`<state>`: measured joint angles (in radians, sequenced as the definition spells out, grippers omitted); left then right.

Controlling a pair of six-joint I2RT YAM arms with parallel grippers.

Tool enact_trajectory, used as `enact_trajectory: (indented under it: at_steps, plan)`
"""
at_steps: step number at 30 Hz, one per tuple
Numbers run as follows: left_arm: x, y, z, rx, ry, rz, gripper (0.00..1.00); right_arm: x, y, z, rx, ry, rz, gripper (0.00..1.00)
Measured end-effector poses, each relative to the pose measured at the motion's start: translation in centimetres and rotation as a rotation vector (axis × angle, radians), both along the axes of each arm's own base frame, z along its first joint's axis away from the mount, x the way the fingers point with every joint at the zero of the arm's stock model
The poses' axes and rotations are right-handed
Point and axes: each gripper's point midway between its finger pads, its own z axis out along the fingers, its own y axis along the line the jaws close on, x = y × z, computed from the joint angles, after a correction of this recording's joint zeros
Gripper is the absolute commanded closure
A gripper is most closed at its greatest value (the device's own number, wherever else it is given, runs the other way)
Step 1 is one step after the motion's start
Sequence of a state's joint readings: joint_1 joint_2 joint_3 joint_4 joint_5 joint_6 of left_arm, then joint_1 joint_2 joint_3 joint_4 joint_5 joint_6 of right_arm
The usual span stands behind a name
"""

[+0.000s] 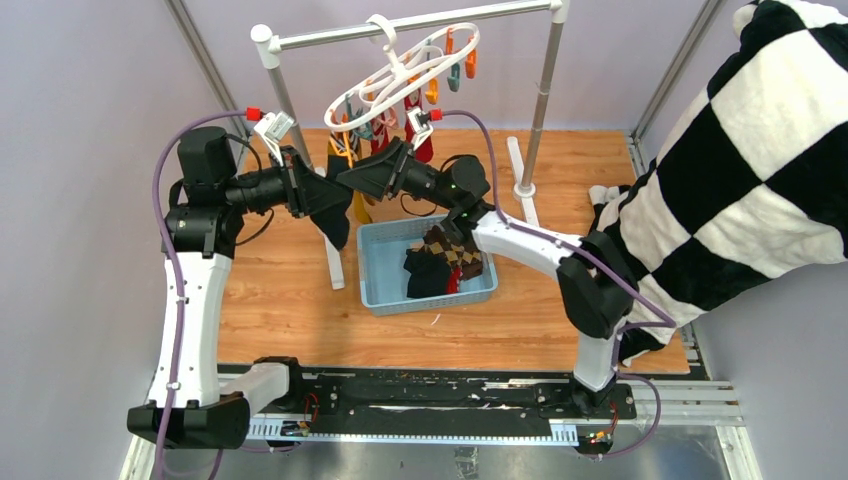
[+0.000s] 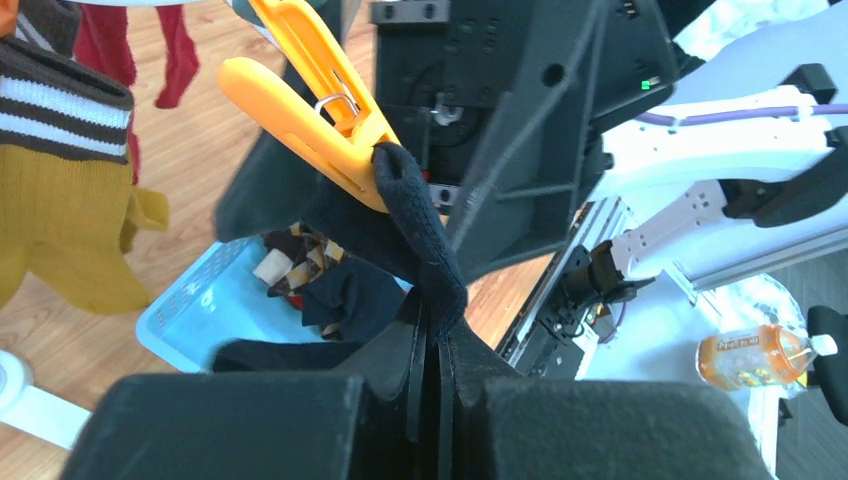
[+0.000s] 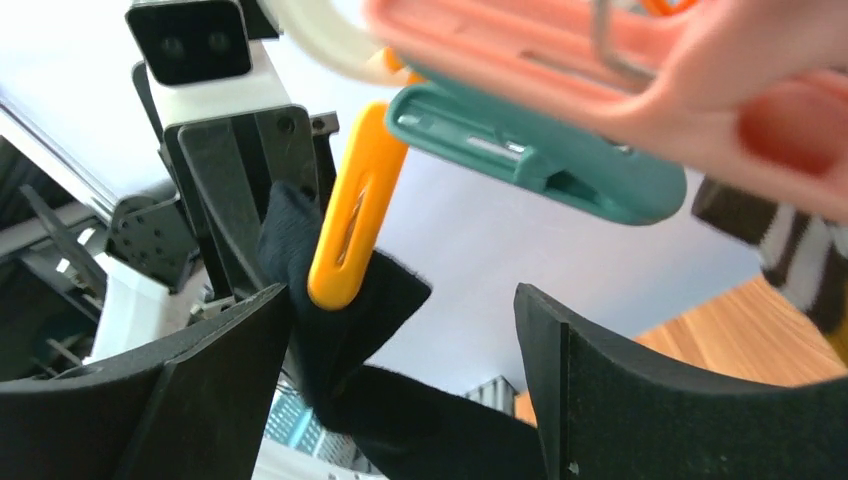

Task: Remove the socks clipped to the hanger
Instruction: Remove the sock from the hanger.

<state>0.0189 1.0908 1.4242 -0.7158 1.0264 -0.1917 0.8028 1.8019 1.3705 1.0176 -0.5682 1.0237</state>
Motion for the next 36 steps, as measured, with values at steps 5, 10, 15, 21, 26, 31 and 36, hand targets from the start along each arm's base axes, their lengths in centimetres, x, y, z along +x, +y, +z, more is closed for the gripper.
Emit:
enact_trajectory:
  at_steps: [5,10,15,21,26,31,36]
  plan:
    - [-0.3,-0.2,0.2,-0.007,-0.004,-0.021,0.99,1.0,1.1,0.9,0.105,0.066,0.055,0.15]
    - [-0.5,-0.3,0.3,-0.010,-0.007,-0.028,0.96,0.9,0.9,3.0,0.187,0.076,0.087,0.27]
    - [-0.7,-0.3,0.3,-0.005,-0.017,-0.029,0.85,0.7,0.2,5.6,0.269,0.071,0.108,0.34]
    - [-0.6,0.1,-0.3,0.024,-0.013,-0.004,0.81,1.0,0.3,5.7,0.298,0.106,0.126,0.40]
    - [-0.2,0.7,-0.8,0.059,-0.015,0.050,0.79,1.4,0.5,5.3,0.302,0.139,0.130,0.40]
    - [0.0,1.4,-1.2,0.086,-0.008,0.103,0.82,1.6,0.4,5.5,0.316,0.155,0.131,0.45]
    - [0.6,2.3,-1.6,0.115,0.007,0.182,0.85,1.7,0.3,5.7,0.329,0.162,0.127,0.49]
